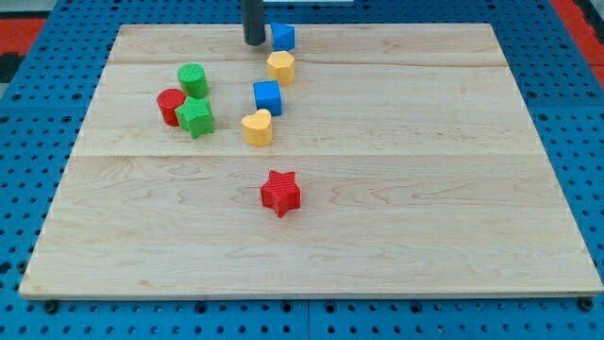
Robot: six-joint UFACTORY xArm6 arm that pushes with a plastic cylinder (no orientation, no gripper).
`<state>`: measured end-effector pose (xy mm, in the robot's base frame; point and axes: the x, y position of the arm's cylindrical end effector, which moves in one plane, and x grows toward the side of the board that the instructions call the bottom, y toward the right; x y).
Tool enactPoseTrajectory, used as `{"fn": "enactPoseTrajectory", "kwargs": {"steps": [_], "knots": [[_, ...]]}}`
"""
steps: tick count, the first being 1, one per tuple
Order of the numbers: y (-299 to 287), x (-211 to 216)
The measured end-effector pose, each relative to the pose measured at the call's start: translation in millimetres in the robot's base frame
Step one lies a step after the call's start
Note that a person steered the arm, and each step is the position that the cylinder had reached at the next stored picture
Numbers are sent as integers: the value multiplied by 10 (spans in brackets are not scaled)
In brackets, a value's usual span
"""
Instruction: Move the green circle parallel below the green star
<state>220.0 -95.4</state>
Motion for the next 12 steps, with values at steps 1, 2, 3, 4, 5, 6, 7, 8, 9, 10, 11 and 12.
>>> {"fn": "enactPoseTrajectory", "kwargs": {"steps": [1,2,3,4,5,6,7,8,9,10,11,12], "knots": [[-528,-2],[-796,104],[-676,275],[-681,292],[-682,336],[-733,559],[-734,637],[-733,683],[-579,879],[-363,914],[-314,1116],[-365,1452]]}}
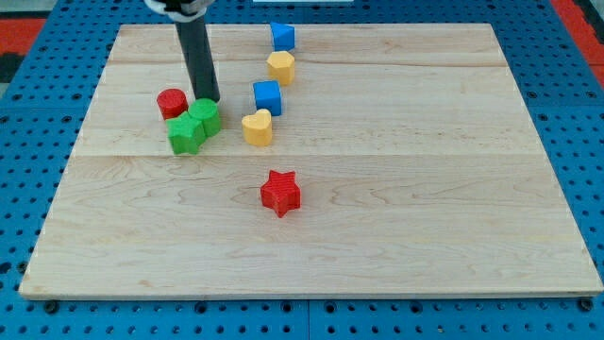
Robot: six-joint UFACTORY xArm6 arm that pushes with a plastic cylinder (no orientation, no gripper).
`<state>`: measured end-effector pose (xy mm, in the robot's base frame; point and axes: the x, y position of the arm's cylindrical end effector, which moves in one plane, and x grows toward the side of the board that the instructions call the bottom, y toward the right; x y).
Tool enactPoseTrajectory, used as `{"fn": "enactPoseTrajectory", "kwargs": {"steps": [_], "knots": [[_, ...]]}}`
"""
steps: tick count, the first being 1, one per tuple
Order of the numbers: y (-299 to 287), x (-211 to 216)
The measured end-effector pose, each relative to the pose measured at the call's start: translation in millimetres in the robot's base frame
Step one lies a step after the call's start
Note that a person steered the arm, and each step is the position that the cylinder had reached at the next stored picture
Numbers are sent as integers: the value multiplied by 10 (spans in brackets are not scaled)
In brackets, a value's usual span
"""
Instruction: Move the green circle parallel below the green star
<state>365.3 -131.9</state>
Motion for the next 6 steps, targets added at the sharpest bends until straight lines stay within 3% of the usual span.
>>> {"fn": "enactPoseTrajectory", "kwargs": {"steps": [4,6], "knots": [[6,974],[480,970]]}}
